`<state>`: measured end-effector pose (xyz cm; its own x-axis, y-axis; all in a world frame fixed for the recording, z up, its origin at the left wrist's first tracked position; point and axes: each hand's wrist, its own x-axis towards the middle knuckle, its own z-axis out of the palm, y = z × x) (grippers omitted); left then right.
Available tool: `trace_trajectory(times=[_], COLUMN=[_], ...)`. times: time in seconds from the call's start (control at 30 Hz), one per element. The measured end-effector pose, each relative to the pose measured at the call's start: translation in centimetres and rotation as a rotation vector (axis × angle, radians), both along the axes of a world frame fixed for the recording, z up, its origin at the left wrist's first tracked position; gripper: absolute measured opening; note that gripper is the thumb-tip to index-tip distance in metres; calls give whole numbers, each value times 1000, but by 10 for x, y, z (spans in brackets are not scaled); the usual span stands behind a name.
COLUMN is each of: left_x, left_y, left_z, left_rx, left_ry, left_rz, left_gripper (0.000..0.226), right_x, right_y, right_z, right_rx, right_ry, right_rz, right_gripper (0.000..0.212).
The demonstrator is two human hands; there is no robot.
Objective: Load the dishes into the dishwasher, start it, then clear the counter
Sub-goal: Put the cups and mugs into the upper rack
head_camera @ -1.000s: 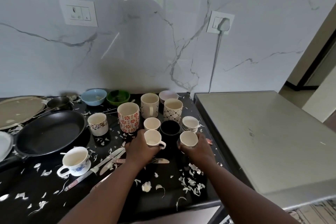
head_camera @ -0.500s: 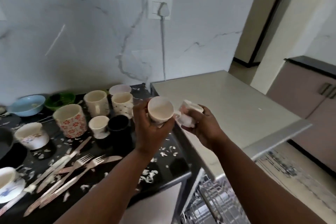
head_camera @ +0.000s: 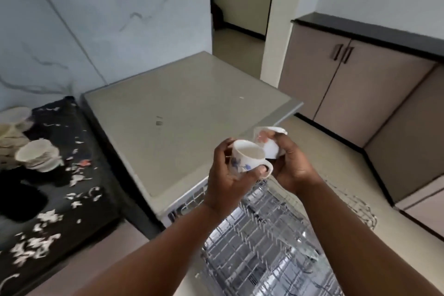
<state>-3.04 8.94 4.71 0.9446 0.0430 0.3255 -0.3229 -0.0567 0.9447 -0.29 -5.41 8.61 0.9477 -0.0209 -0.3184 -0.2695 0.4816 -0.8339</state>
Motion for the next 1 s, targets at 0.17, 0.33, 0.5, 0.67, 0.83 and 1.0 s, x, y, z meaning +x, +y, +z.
trace_trajectory(times=[0.17, 0.33, 0.5, 0.67, 0.83, 1.0], left_x=[-10, -8, 12, 31, 27, 24], left_y=[-24, 11, 60, 78, 76, 82], left_z=[-49, -111, -165, -199, -203, -189], left_rx=[72, 519, 876, 991, 974, 937], left_ry=[310, 561, 717, 714, 614, 573], left_rz=[-136, -135, -52, 18, 22, 77], left_gripper=[70, 61, 56, 49, 50, 49], right_x=[-11, -26, -48, -69, -73, -69], right_y=[-48, -48, -12, 24, 43, 43], right_z=[-53, -121, -194, -244, -252, -253], right_rx=[83, -10, -206, -339, -400, -415], right_ry=[182, 368, 570, 672, 676, 667], right_rz=[-51, 47, 183, 319, 331, 318], right_gripper=[19, 43, 42, 49, 49, 50])
